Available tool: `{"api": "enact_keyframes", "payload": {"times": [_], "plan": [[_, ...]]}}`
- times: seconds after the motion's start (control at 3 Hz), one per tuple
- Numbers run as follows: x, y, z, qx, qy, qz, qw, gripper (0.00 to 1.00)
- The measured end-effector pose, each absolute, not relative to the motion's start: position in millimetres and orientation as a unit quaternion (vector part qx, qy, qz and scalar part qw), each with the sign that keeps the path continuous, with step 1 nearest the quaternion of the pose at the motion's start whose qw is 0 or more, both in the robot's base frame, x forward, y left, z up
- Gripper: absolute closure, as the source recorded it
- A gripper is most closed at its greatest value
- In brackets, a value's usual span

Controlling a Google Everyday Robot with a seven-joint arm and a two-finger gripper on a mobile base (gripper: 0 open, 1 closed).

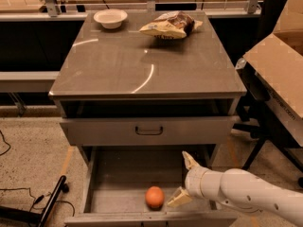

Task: Pick orange from middle drawer and place on counter

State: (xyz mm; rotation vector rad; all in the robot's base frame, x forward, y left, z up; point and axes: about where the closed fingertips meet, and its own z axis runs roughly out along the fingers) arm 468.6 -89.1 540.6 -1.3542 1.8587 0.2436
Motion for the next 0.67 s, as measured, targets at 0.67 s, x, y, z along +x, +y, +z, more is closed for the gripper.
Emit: {"api": "enact_keyframes", "payload": {"times": [0.67], "plan": [[476,-72,519,-0.547,0.729,0.102,0.400,0.00]]}}
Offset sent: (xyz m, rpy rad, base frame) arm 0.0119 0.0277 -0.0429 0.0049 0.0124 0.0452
